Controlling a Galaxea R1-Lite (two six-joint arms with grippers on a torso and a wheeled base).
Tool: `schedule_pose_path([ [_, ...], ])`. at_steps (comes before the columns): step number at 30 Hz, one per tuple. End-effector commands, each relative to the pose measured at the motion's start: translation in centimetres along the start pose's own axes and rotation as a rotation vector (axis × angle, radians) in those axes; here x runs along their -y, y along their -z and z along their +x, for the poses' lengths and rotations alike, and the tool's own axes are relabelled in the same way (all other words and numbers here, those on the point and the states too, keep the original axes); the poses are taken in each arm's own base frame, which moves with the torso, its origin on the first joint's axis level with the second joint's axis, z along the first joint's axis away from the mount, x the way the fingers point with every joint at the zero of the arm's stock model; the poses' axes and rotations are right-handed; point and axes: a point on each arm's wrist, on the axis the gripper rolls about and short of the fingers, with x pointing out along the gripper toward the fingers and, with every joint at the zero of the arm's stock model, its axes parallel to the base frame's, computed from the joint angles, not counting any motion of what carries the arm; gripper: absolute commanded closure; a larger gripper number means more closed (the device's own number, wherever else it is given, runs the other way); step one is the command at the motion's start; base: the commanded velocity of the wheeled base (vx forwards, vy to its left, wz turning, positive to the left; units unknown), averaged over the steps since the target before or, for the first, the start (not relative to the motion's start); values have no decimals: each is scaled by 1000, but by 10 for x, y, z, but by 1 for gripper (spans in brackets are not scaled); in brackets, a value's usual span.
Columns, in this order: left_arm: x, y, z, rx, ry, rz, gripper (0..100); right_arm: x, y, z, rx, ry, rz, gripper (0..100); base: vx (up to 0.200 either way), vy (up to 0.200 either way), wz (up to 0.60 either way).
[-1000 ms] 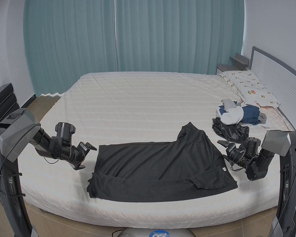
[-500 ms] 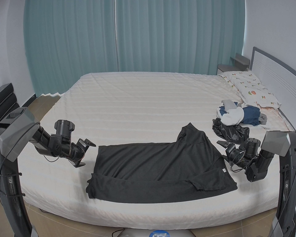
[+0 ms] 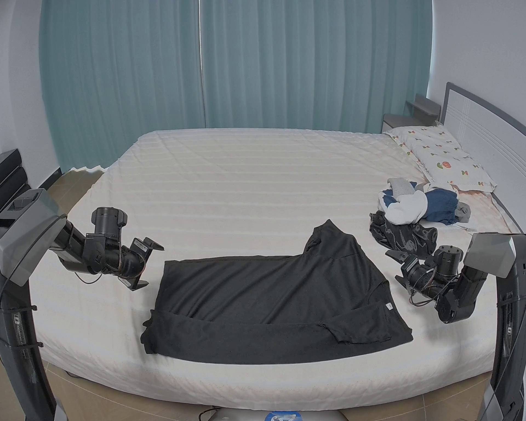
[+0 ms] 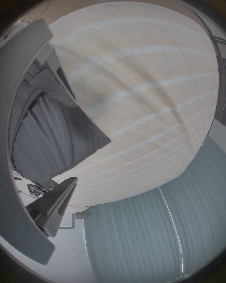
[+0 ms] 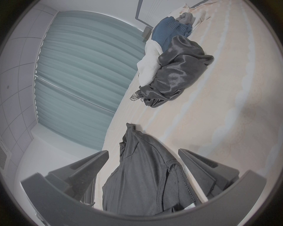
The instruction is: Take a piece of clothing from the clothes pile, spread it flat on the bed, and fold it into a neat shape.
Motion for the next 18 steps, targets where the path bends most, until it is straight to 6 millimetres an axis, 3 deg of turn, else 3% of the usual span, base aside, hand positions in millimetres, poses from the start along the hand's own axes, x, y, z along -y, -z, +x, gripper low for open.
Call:
schedule_pose_path([
  [1,0,-3,0,4,6,-4,0,0,1,0,-3,0,-1,0,200,0,0],
  [10,5,-6,9,25,38,23,0,0,2,1,-5,0,-4,0,0,0,0],
  [18,8,-13,27,53,41,173,0,0,4,2,-6,5,-9,0,0,0,0],
])
